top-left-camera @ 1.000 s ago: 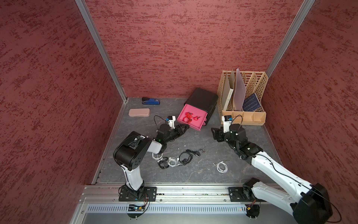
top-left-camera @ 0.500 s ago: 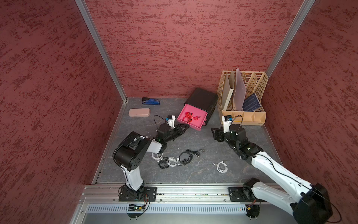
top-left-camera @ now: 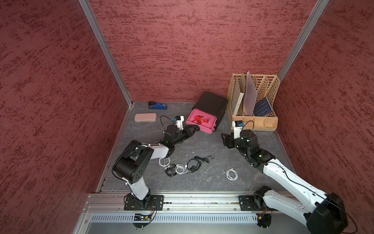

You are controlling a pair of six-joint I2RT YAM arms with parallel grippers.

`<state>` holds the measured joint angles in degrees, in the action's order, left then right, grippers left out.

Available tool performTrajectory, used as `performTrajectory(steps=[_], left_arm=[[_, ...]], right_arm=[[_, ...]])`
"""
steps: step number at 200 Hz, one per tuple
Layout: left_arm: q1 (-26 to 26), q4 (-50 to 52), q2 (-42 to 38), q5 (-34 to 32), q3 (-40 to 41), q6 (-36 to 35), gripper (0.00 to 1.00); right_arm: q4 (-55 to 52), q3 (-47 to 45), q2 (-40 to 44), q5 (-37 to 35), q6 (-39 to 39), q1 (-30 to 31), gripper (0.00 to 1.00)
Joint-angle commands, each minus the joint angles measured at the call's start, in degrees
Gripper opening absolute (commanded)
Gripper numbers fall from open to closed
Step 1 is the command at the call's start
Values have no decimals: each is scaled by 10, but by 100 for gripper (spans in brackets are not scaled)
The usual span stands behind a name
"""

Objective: Place the wired earphones into the drawer by color
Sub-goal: Close the drawer in the storage box.

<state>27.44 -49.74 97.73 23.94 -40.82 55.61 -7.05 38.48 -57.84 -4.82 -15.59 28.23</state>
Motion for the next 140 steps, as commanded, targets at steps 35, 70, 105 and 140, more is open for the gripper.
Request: performTrajectory(steps=[35,70,105,140], left_arm=[[-4,2,15,8,-44,-16,38],[-9,11,28,14,-65,-20,38],[-11,18,45,21,-91,-23,38],[-13,27,67,28,-120,-26,38]], right_arm=[[11,-5,13,-17,4,-2,71],[11,-6,16,-17,4,-2,71],[11,-6,19,-16,4,-2,71],[9,-5,21,-15,4,-3,71]])
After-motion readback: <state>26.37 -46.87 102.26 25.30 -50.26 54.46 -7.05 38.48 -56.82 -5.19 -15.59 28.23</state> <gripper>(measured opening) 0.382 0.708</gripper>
